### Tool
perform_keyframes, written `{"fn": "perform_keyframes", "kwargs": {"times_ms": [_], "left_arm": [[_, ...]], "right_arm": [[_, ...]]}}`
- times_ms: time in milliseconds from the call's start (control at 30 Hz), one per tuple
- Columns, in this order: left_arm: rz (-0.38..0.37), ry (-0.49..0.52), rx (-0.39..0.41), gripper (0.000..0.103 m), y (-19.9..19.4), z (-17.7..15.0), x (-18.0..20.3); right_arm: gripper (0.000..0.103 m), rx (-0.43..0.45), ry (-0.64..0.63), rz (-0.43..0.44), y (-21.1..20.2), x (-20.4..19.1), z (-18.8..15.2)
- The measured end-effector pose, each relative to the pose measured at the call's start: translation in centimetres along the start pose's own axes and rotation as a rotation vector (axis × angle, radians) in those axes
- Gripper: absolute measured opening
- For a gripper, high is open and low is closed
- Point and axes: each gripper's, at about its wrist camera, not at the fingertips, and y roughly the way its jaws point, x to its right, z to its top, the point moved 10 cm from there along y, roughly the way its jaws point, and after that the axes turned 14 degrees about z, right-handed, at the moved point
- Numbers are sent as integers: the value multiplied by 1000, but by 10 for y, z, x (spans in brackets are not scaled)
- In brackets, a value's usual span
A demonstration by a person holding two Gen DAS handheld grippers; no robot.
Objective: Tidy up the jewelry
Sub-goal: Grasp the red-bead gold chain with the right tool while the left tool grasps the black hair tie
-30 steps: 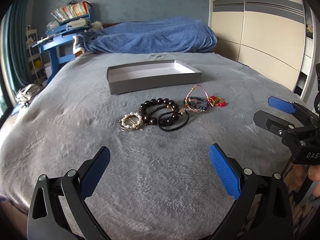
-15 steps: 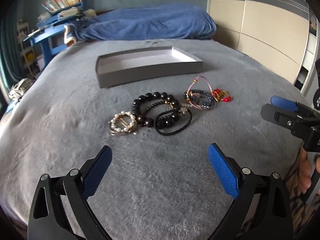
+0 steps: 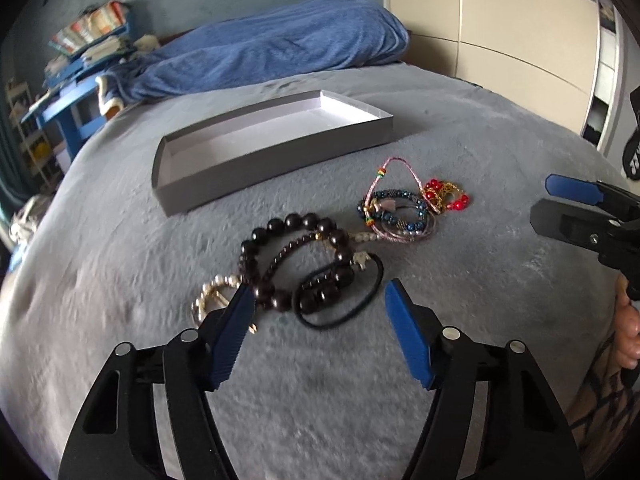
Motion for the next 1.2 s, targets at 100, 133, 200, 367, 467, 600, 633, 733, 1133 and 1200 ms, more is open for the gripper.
{"fn": "perform_keyframes", "kwargs": {"times_ms": [100,133,200,367,467,600,633,733,1133,1200], "left_arm": [[-11,28,6,68,6,7,2],[-19,37,6,68,8,7,3],[-41,54,2,67,11,10,7],[-71,85,-11,64,19,10,14],[-70,101,-25,44,24,9,17],[-86,103,-15,21,22,10,18],[-88,98,-5,18,19,10,18],[-100,77,19,8,12,11,14],[-149,-36,35,6,-3,0,-3],[-153,-35,33,6,-3,0,-3]], "right_arm": [[98,-2,-7,1,1,-2,-1],[98,-3,-10,1,2,-2,-1],[98,-8,-14,4,4,-3,-1],[98,-12,-31,26,9,-7,2],[98,-12,-43,23,13,-8,6],[95,-5,-52,21,21,-6,16],[94,-3,-51,22,23,-5,18],[87,2,-42,28,32,1,27],[62,-100,-65,6,85,26,48],[60,-125,-70,5,92,28,48]]}}
